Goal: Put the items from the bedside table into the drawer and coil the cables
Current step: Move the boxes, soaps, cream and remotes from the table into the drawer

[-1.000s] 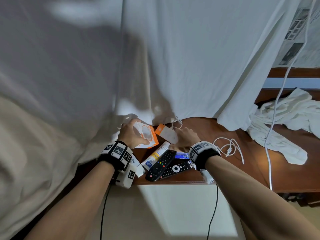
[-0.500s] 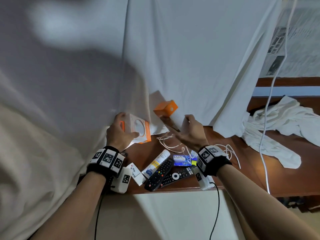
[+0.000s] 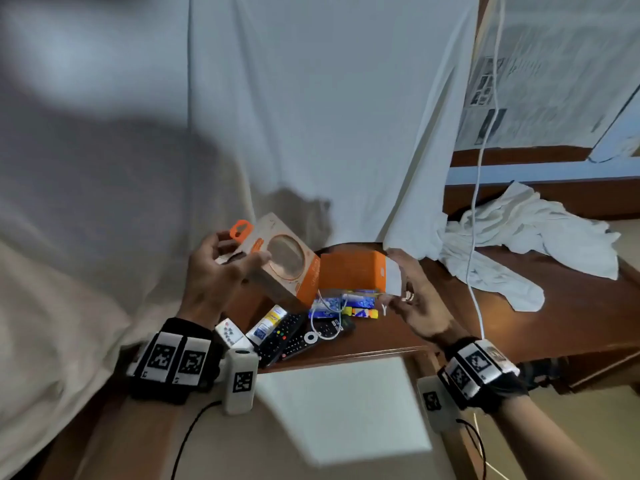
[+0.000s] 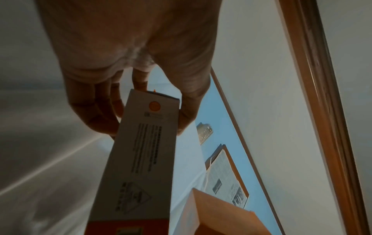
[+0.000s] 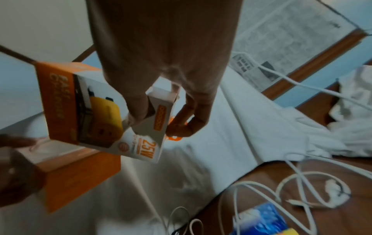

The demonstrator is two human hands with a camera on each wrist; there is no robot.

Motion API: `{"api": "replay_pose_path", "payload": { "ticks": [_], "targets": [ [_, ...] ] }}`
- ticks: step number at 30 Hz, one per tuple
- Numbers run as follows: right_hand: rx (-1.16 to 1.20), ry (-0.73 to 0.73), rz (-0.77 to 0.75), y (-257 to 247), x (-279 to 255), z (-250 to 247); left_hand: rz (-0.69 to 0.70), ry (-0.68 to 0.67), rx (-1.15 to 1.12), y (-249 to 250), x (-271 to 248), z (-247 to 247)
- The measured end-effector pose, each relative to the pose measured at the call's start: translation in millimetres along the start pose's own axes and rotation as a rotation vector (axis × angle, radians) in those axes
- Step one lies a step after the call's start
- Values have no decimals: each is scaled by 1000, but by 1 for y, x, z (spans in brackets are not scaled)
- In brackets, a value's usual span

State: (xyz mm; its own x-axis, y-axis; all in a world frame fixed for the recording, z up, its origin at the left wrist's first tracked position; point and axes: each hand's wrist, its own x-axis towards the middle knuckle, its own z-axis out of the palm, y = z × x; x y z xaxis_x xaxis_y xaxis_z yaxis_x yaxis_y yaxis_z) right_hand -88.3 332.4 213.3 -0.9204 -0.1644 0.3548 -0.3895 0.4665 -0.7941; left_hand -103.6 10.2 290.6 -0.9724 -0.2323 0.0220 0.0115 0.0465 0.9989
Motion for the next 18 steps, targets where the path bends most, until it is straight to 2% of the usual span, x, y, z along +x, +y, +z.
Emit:
{"api": "replay_pose_path", "payload": {
  "ticks": [9, 12, 16, 18],
  "targets": [
    [333, -75, 265, 64, -118, -20, -250, -227, 66, -86, -68, 68],
    [445, -82, 464, 90, -154, -17, -332, -252, 157, -129, -89, 80],
    [339, -94, 657, 103, -178, -8, -494, -323, 211, -180, -112, 89],
    [209, -116, 634, 109, -184, -3, -565, -361, 232, -202, -120, 93]
  ]
}}
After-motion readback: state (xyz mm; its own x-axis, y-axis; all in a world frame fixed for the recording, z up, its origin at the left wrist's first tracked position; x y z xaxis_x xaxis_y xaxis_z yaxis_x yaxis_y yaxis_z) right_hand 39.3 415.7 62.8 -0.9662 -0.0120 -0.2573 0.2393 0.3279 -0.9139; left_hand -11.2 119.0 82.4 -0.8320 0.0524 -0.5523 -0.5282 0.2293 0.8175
